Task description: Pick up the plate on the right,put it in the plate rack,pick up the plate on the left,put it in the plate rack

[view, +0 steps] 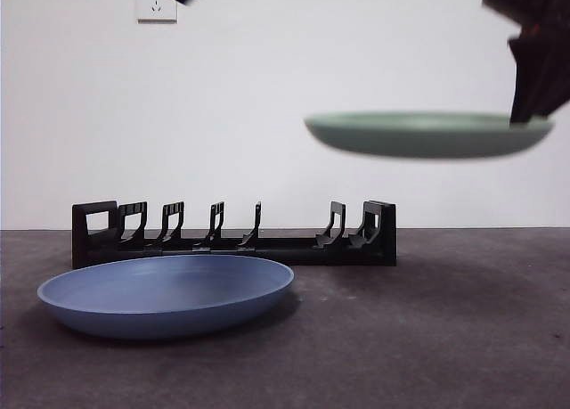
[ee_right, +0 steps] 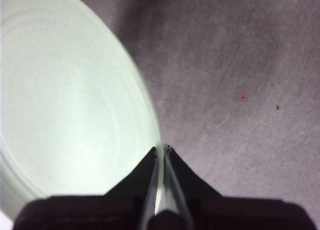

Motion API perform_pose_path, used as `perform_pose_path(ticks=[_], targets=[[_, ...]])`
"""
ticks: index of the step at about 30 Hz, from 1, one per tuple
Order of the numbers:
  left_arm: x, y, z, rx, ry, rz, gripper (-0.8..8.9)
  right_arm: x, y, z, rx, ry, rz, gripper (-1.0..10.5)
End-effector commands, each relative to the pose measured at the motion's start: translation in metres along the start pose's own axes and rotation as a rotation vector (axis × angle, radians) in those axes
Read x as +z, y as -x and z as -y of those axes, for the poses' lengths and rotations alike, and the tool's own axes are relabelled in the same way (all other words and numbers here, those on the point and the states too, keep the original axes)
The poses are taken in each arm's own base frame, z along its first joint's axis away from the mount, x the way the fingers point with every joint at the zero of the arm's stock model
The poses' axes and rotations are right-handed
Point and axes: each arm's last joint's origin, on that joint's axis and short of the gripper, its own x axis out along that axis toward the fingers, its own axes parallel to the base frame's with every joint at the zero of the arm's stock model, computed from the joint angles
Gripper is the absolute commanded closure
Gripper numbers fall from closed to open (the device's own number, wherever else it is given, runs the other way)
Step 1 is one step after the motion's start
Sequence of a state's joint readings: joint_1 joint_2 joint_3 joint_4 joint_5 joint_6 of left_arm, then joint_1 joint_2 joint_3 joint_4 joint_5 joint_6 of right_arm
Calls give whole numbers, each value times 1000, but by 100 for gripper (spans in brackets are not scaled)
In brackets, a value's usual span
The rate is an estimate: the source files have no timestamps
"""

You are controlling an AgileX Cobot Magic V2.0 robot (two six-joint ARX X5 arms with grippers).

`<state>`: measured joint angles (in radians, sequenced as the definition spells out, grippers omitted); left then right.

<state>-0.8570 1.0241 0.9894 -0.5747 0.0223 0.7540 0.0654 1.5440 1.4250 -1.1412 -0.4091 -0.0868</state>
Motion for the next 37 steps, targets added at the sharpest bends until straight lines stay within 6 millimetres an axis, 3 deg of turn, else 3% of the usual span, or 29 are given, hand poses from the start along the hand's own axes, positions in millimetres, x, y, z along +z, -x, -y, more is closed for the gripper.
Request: perform_pose_path(ticks=[1,6,11,16,20,27,37], targets=[[11,-8,1,65,-208,2,193,1,10,-6,14,6,0,962],[26,-24,5,143,-442,-2,194,3,22,-19,26,38,-20,962],[32,-41,11,134,-545,-18,200,4,19,-31,63,77,-24,962],[31,-55,15,119,-559,-64,353,5,16,-39,74,109,-22,962],[30,-63,16,109,-562,-80,364,4,15,-41,92,114,-25,962],[30,-65,18,94,-564,-88,711,6,15,-41,91,120,-11,962],[31,-65,22,75,-577,-84,822,6,15,-41,91,121,-9,962]])
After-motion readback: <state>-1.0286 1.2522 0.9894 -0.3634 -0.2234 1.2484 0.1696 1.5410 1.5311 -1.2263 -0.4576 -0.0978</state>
